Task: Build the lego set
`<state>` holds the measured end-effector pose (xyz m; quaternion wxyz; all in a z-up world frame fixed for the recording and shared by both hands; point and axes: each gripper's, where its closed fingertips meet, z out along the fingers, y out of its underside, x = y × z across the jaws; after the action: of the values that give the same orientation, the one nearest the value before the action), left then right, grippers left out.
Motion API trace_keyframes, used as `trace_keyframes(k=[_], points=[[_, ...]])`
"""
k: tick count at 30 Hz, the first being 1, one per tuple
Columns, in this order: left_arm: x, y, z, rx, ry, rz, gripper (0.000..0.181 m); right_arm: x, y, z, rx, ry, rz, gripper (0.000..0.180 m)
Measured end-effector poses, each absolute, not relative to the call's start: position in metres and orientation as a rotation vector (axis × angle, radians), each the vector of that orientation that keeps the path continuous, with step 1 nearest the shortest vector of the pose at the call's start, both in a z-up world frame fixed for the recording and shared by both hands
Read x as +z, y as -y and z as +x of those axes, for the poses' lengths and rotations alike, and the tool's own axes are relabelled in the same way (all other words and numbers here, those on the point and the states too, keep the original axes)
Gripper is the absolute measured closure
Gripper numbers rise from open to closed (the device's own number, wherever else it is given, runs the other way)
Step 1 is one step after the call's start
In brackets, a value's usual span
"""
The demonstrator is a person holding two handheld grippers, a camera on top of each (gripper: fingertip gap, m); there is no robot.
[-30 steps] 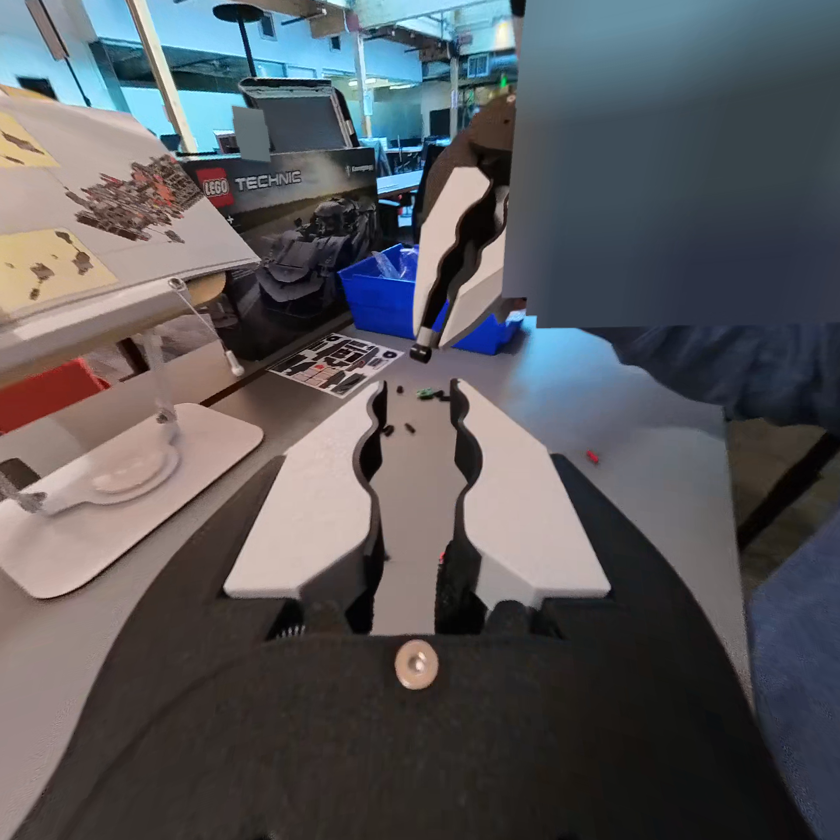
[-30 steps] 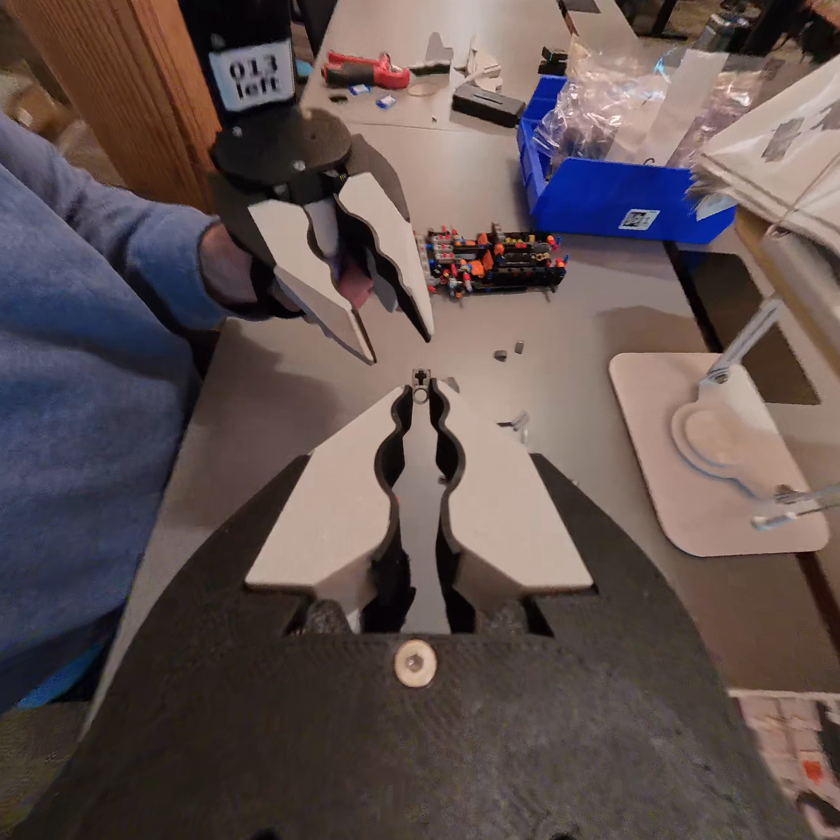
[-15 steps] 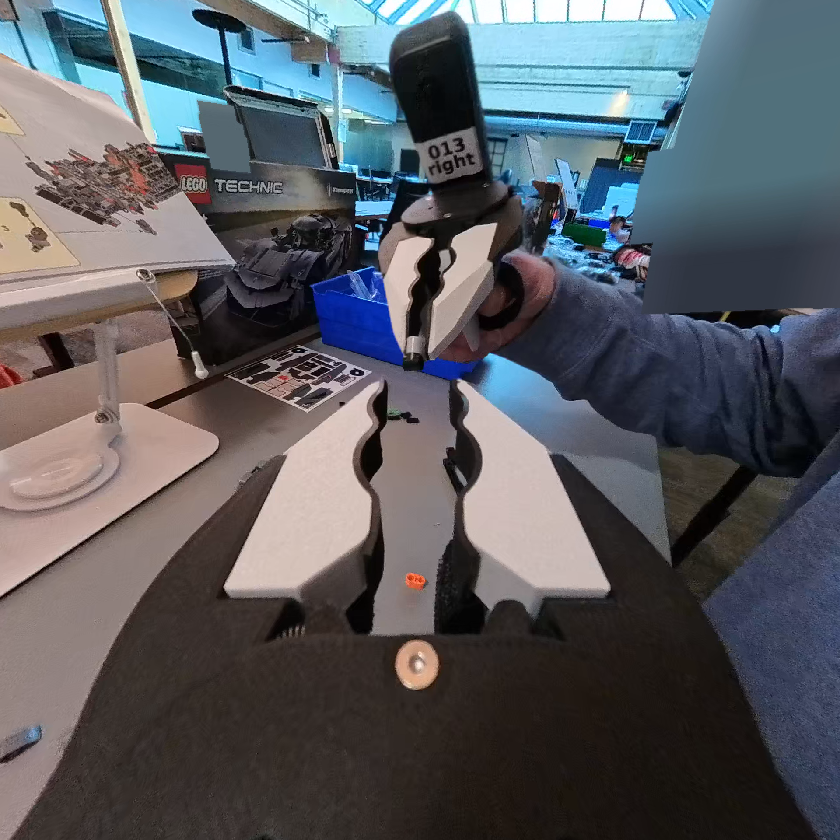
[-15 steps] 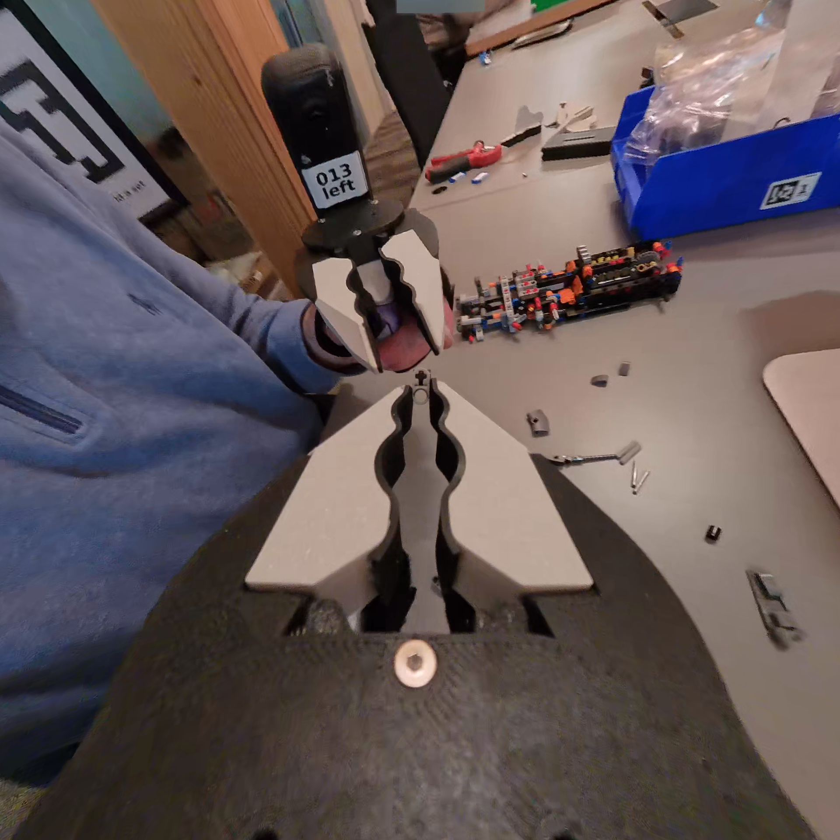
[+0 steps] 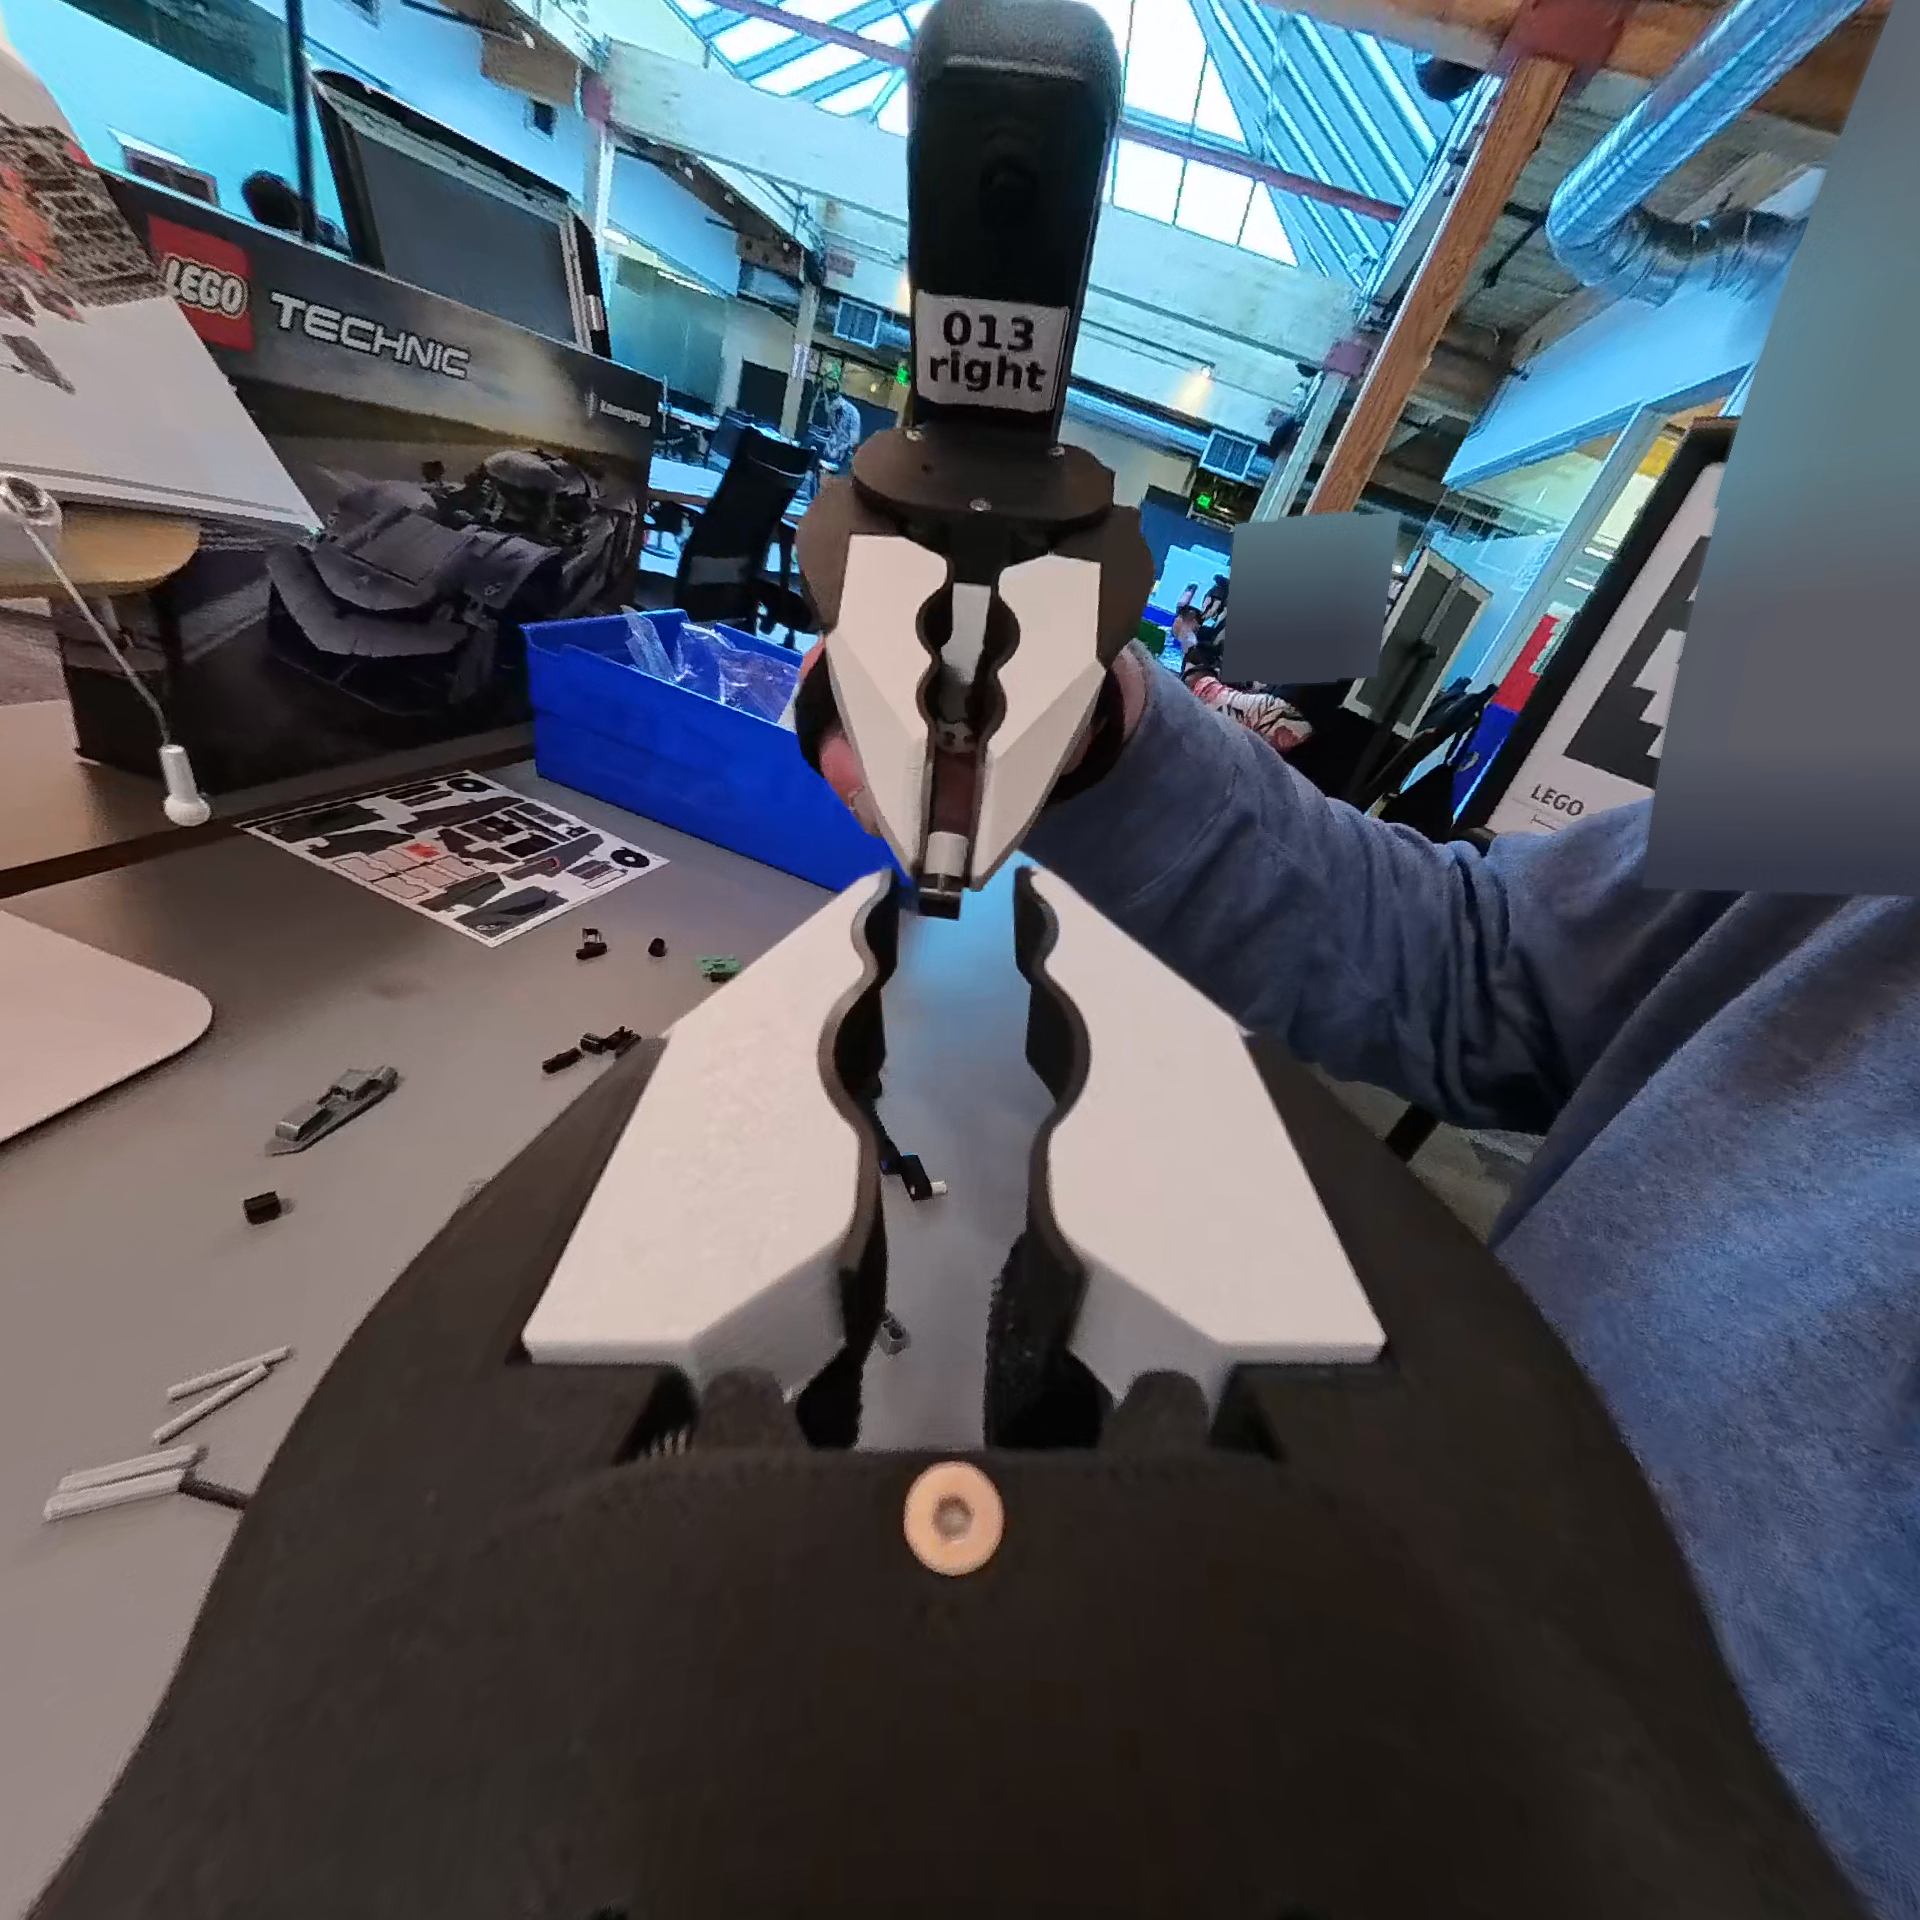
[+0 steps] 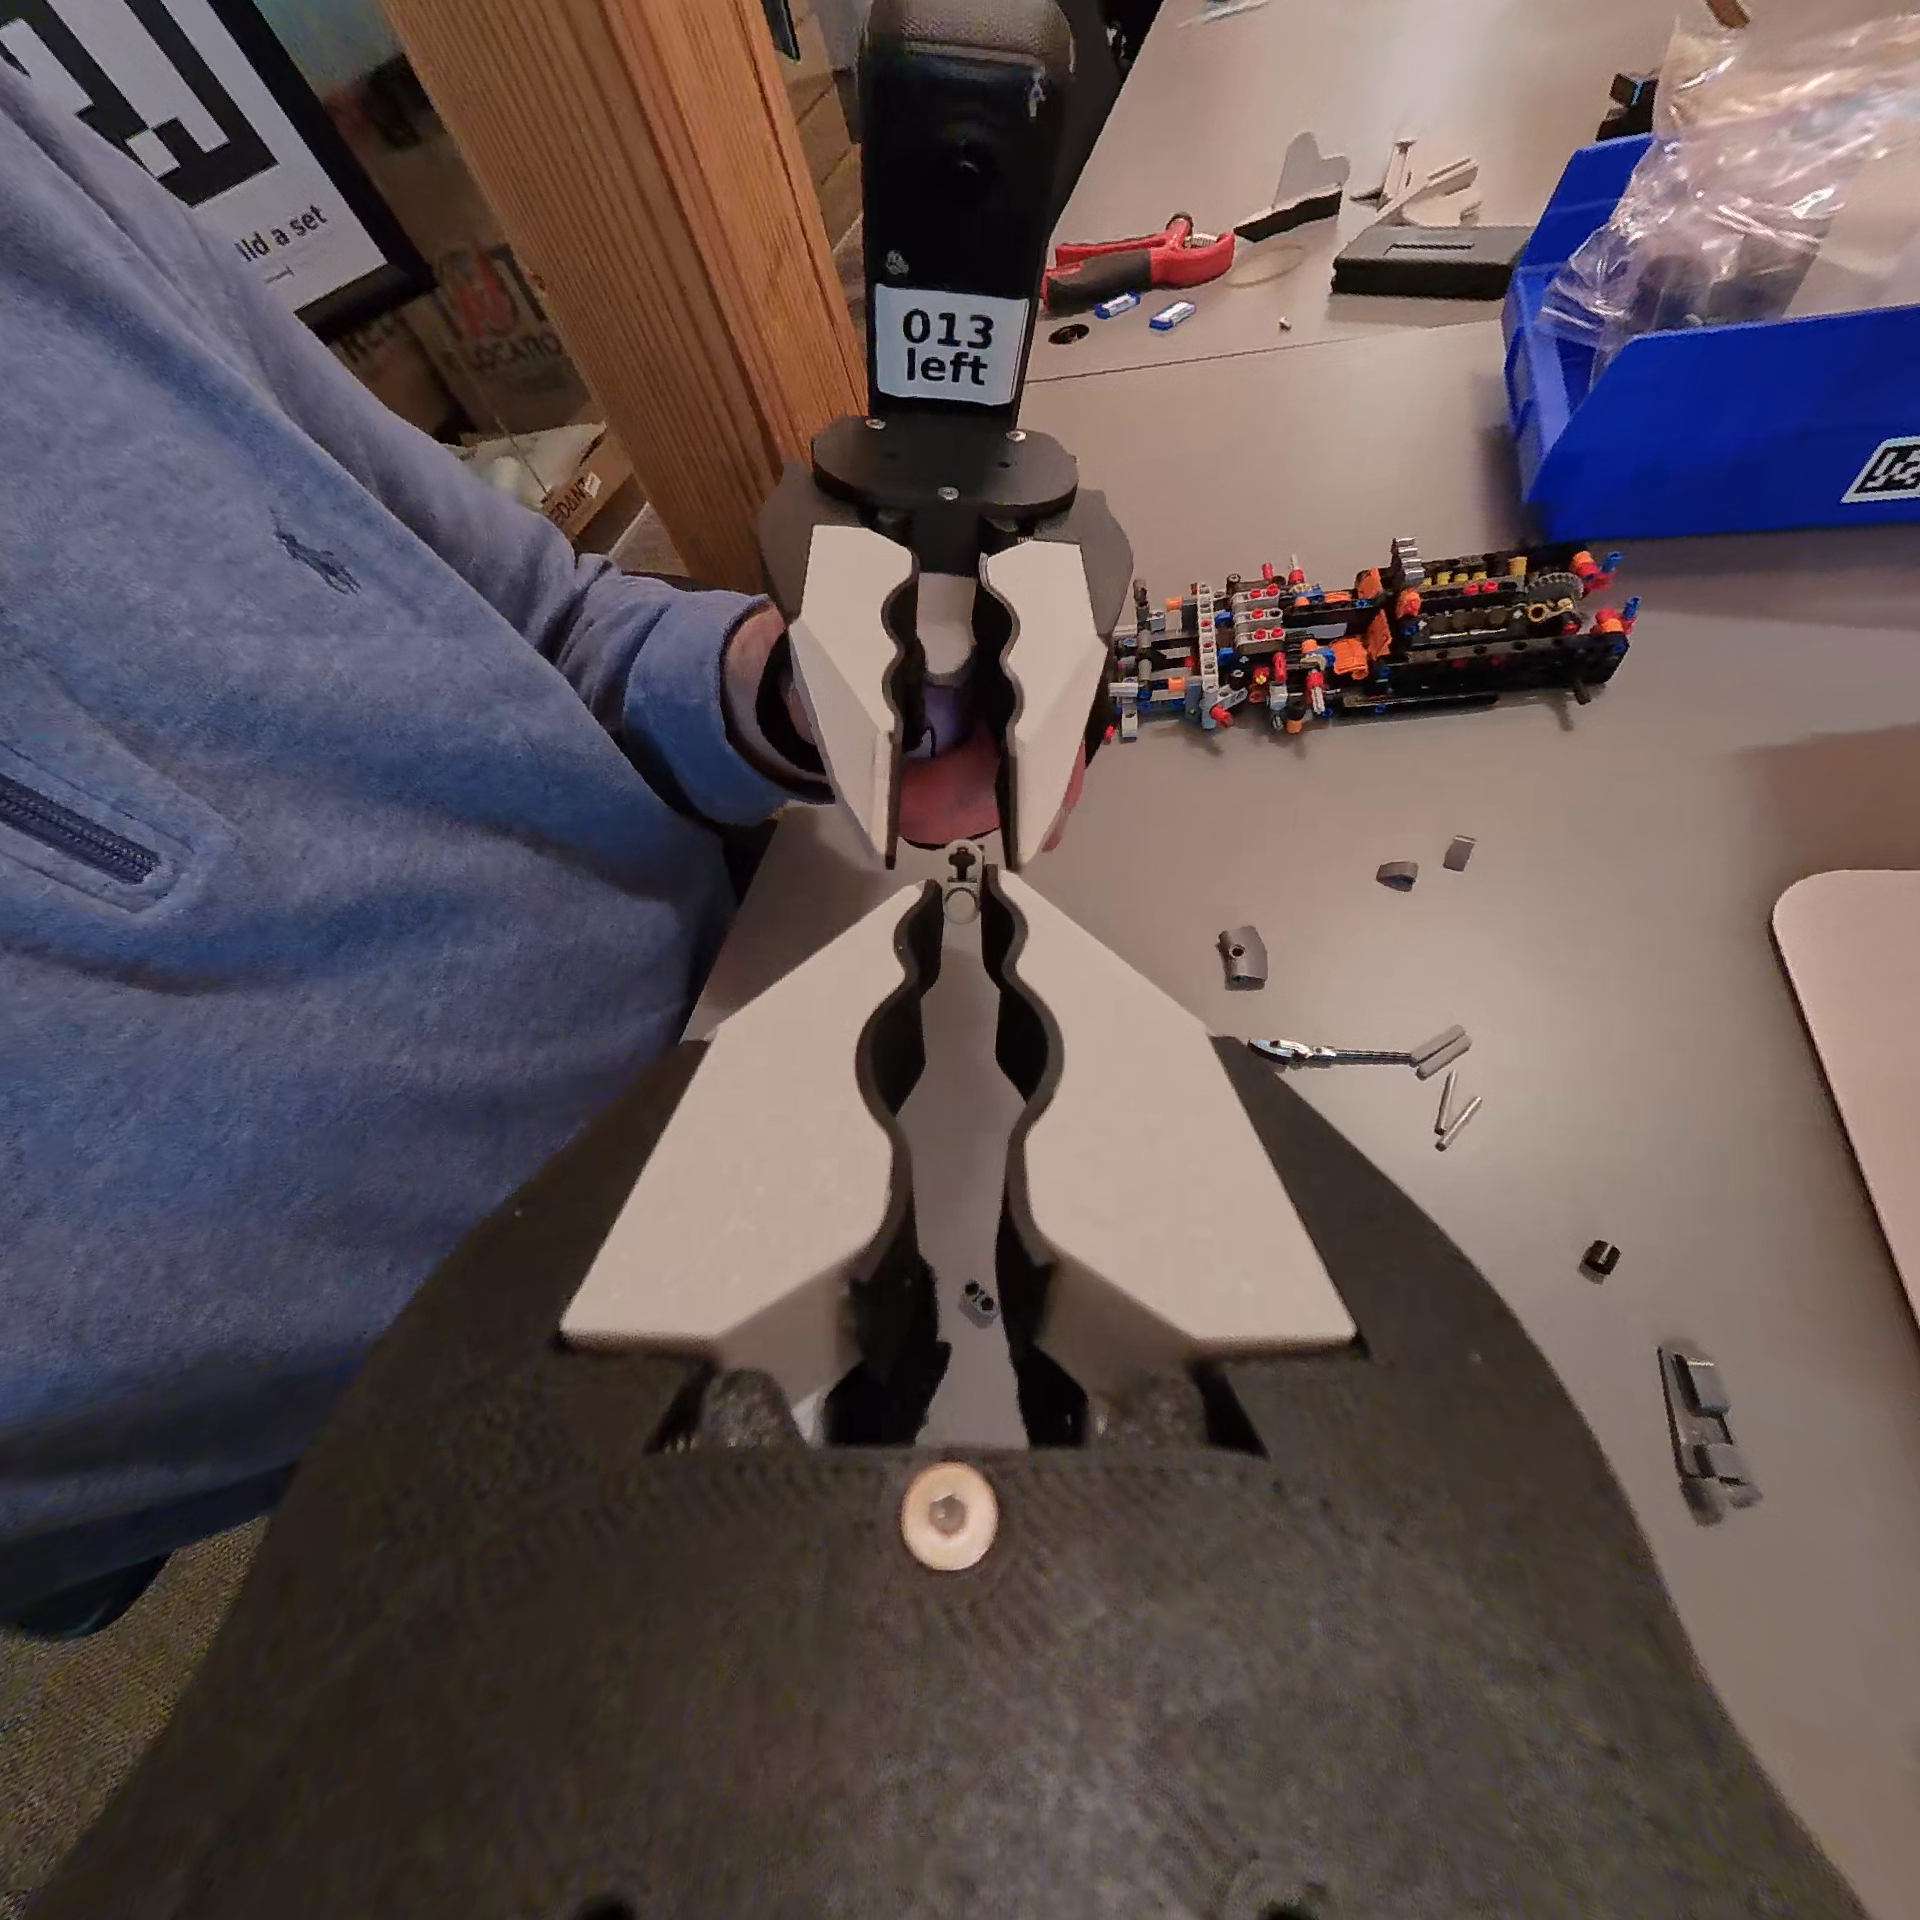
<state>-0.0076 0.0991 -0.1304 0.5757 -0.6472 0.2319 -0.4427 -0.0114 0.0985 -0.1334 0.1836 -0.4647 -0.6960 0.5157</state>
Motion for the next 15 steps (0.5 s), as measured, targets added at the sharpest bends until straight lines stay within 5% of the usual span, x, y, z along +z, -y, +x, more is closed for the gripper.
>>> trace_keyframes(k=[15], points=[[-0.1322,-0.1060,-0.0052,-1.040,-0.531,-1.509,0.175,-0.1332,-0.1018,-0.0101,1.493,1.923,-1.348,0.174]])
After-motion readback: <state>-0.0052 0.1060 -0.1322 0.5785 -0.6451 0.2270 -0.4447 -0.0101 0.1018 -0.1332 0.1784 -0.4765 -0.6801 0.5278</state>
